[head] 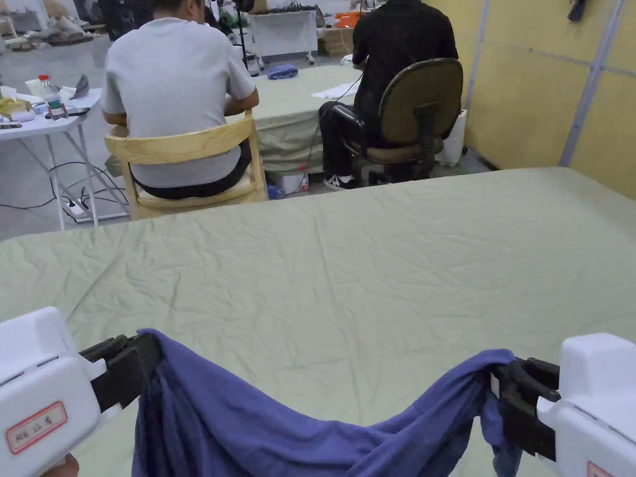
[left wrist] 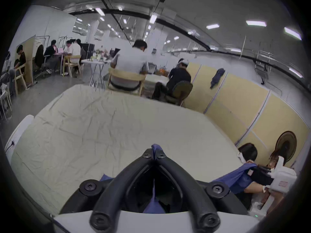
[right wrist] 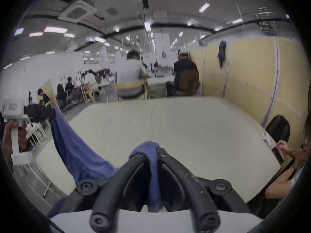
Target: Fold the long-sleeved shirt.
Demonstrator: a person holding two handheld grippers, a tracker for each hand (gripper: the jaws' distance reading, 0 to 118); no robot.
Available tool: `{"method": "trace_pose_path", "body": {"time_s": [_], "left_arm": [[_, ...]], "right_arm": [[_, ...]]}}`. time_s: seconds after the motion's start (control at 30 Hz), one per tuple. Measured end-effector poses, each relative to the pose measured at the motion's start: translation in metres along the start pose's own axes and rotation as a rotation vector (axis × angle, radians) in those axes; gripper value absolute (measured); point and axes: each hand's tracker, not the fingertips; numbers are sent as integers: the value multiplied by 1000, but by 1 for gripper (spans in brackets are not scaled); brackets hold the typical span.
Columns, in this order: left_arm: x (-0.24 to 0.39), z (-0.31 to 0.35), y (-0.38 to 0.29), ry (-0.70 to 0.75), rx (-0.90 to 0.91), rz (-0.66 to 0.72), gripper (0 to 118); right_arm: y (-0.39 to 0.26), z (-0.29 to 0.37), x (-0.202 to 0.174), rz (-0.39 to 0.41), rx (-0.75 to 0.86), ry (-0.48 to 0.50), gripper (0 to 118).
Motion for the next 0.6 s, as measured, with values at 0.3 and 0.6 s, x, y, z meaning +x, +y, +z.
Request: {"method": "trace_pose_path", "body": {"time_s": [0.3, 0.6], "left_arm": [[5, 17, 126, 3, 182, -8, 0], [-5, -34, 244, 40, 257, 6, 0]], "right_arm": [[161, 6, -5, 92, 236, -48, 10], [308, -75, 13, 81, 198, -136, 10]]}}
